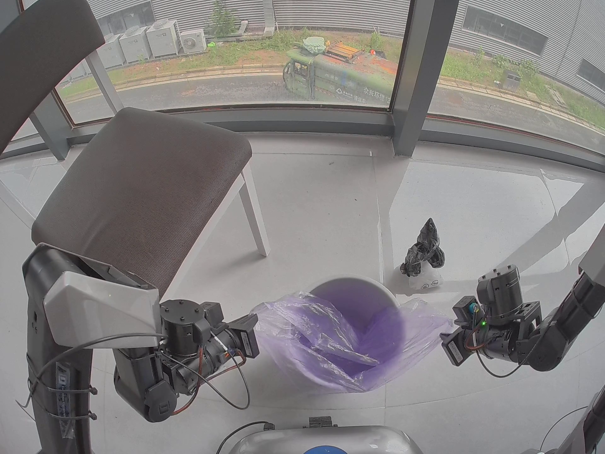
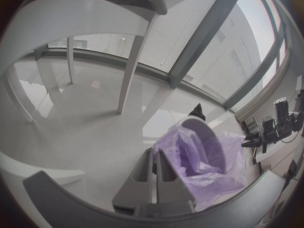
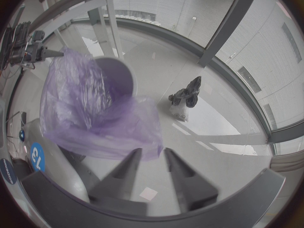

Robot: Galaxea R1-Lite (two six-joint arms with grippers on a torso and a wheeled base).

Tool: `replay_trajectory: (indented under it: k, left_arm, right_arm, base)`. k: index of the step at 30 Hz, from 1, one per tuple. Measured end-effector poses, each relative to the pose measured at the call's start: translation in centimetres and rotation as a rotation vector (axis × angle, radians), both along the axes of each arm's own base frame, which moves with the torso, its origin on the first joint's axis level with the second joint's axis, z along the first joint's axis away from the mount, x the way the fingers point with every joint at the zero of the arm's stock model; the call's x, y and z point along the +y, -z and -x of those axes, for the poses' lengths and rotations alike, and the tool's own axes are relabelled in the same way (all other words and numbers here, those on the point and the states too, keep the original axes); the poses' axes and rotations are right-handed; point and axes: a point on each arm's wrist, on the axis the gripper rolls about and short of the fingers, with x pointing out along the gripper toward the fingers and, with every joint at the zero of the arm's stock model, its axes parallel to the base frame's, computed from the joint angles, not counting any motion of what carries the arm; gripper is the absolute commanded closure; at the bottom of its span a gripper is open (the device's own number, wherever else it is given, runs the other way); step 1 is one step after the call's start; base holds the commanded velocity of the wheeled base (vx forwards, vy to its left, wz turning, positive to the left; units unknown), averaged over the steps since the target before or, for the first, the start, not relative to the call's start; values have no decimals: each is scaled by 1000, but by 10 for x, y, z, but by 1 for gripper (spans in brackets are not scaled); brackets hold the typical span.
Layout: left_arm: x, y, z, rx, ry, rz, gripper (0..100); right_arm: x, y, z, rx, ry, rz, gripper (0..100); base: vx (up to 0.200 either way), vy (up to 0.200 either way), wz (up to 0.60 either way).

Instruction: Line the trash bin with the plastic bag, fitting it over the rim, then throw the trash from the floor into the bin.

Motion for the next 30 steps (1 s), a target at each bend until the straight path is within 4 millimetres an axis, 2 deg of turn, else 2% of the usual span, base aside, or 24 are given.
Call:
replay_trajectory:
  k: [4, 7, 12, 15, 19, 23, 29, 30]
  left_arm:
    - [1, 10, 5, 36, 9, -26, 100]
    - [2, 11, 8, 46, 13, -31, 100]
    - [0, 8, 13, 49, 25, -34, 100]
    - [-1, 6, 17, 46, 33, -36, 100]
    - [-3, 2, 21, 42, 42, -41, 100]
    - [-3, 1, 24, 36, 51, -57, 100]
    - [-1, 1, 28, 30, 66, -93, 100]
    - [-1, 2, 28, 32, 66, -98, 0]
  right_arm:
    - [0, 1, 6, 11, -10, 18, 0]
    - [1, -11, 5, -9, -24, 21, 0]
    - [13, -48, 2, -53, -64, 8, 0]
    - [30, -75, 0, -106, -118, -16, 0]
    - [60, -101, 3, -177, -211, -57, 0]
    - [84, -99, 1, -178, -279, -57, 0]
    - [113, -66, -13, -121, -387, -1, 0]
    - [117, -59, -16, -107, -410, 10, 0]
  base:
    - [0, 0, 0]
    - [0, 0, 0]
    - [0, 0, 0]
    - [0, 0, 0]
    - [0, 0, 0]
    - [0, 0, 0]
    - [0, 0, 0]
    - [0, 0, 0]
